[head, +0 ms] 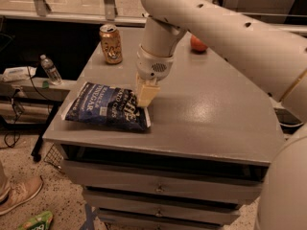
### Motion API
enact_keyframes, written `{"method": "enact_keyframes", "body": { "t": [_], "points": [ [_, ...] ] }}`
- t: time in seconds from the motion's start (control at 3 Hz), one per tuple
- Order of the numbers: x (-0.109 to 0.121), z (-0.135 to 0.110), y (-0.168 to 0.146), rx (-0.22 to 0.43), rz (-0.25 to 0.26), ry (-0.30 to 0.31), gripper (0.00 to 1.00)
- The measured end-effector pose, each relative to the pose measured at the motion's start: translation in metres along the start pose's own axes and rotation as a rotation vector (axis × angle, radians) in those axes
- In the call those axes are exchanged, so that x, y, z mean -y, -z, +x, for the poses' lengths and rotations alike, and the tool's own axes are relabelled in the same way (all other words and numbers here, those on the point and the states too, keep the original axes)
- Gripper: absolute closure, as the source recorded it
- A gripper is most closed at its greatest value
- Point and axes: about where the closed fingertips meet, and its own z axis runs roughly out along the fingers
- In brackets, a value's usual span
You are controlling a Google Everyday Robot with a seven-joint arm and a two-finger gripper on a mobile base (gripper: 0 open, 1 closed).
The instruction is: Pick blue chip bag
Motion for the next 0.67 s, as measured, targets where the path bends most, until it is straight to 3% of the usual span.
{"method": "enact_keyframes", "body": {
  "t": [0.33, 0.67],
  "points": [
    [0.013, 0.002, 0.022, -0.025, 0.053, 0.003, 1.0],
    [0.025, 0.004, 0.056, -0.065, 0.143, 0.01, 1.0]
  ]
}}
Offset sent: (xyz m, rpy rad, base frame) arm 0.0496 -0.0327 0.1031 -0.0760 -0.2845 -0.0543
